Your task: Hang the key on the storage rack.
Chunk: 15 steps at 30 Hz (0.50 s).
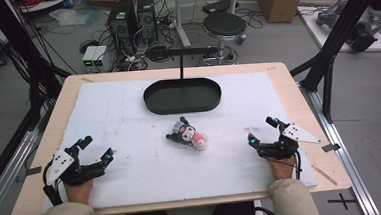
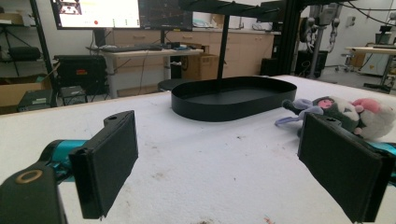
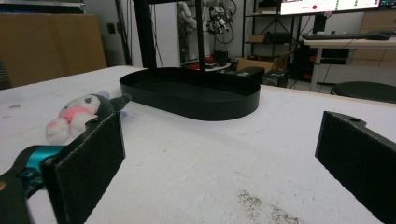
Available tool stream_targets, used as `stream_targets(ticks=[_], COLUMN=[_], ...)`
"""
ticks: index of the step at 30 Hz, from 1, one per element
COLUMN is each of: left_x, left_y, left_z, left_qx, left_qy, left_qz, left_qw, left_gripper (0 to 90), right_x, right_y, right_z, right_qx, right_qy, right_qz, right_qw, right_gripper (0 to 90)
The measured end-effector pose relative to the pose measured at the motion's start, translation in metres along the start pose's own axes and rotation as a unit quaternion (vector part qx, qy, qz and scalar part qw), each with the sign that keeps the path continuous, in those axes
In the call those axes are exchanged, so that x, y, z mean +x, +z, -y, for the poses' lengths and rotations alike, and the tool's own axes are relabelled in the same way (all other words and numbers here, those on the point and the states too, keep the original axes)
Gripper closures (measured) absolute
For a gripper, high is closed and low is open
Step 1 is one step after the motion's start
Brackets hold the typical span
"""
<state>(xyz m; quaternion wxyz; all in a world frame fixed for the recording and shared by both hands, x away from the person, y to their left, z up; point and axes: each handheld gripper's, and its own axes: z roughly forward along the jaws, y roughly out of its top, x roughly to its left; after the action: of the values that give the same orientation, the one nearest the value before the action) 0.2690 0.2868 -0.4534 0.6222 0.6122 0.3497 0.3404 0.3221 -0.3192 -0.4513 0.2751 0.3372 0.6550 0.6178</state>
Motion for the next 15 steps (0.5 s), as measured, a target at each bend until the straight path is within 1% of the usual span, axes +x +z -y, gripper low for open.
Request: stream_targets(ticks=[4,12,13,15], left_x=[0.0004,0.0005,0.0004,0.0003], left_y=[-0.0001,-0.0002,-0.0003,-0.0003], left_z=[-0.0001,0.0000,-0.0001,0.0000], left_qx=[0.002,0.001,0.001,0.000], left_qy=[-0.001,0.000,0.001,0.001], left_qz=[0.000,0.000,0.000,0.000], left_qw=[1.0000,1.0000,1.0000,1.0000], left_gripper=[12.5,12.5,12.5,12.5], right_x=[-0.0006,-0.0001,-0.0004,-0.0012], right_y=[-0.0001,0.0001,-0.0004,-0.0006], right_z=[0.0000,-0.0001,-0.0001,-0.0001], right_qx=[-0.001,-0.001,-0.002,-0.002], right_qy=[0.000,0.000,0.009,0.010], right_qz=[-0.002,0.001,0.002,0.005], right_qw=[1.0000,1.0000,1.0000,0.9999], right_gripper=[0.6,0.6,0.5,0.5])
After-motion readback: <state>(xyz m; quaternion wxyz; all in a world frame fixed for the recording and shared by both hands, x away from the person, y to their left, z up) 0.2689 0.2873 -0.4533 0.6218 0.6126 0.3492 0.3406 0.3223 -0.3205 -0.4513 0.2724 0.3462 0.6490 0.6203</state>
